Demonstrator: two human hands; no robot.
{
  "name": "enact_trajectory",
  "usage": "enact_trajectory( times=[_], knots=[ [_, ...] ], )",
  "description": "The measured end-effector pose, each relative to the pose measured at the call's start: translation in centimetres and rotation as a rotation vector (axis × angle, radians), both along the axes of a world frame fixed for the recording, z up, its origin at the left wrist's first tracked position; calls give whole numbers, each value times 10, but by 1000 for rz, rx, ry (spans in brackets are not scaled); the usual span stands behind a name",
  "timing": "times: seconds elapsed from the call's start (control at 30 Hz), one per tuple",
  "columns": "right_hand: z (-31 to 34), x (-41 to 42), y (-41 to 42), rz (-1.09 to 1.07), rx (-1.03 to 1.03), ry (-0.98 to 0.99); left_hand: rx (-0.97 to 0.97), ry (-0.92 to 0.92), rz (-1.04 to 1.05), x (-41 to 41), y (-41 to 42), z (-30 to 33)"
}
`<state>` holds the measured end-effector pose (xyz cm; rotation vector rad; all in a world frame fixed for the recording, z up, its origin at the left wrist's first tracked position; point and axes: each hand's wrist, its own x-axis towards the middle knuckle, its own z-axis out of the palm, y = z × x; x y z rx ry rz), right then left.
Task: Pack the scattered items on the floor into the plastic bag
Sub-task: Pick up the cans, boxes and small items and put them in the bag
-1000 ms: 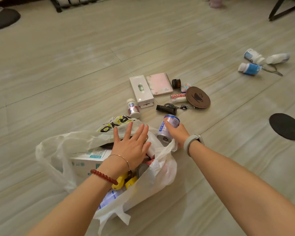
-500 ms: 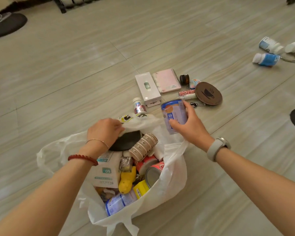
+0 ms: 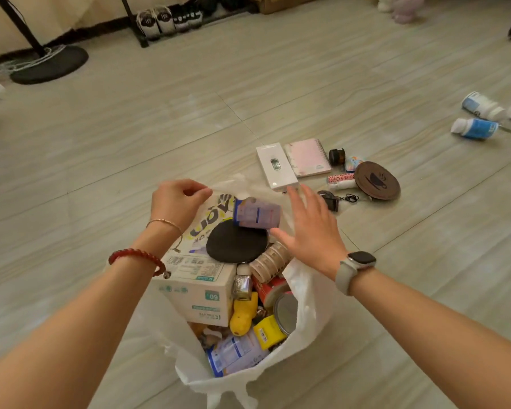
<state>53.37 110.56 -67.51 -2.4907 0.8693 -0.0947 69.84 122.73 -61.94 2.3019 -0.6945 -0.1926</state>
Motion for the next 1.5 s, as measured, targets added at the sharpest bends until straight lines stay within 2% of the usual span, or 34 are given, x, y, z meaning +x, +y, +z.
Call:
enact_trajectory(
  times=[0.07,0.1,0.23,0.37,0.47,0.6,0.67,0.73,0.8,0.87,0.97,1.1,1.17,1.4,1.5],
  knots=[
    [-4,-13,-9,-101,309,-1,93,-19,-70,-1,5,-3],
    [-4,-19,-10,-151,390,0,149,-29,-100,-1,8,-5],
    [-2,-33,-16,-405,530,13,307,-54,-124,4,31,-10],
    [0,-37,-20,-498,614,49,442,-68,-175,8,54,-9],
    [1,-39,-19,-597,845,-118,562,-65,-186,9,72,-5],
    [27,-38,-21,-619,909,-347,658,-66,-139,3,97,3],
    [43,-40,-22,-575,931,-377,735,-65,-110,0,107,8],
    [53,-42,-18,-477,840,-290,683,51,-70,-4,112,15],
    [62,-43,-13,-376,641,-196,421,257,-11,-10,106,28],
    [76,-39,-7,-308,395,-197,108,412,78,-16,95,48],
    [118,-27,-1,-266,170,-339,-212,444,269,-16,88,86],
    [168,-13,-1,-256,-36,-631,-440,300,378,-7,84,127],
    [172,-10,-4,-282,-96,-683,-463,259,354,-5,76,132],
    [126,-23,-12,-272,-90,-527,-279,148,233,-29,64,90],
    [103,-32,-17,-215,-35,-301,111,-85,235,-45,67,79]
  ],
)
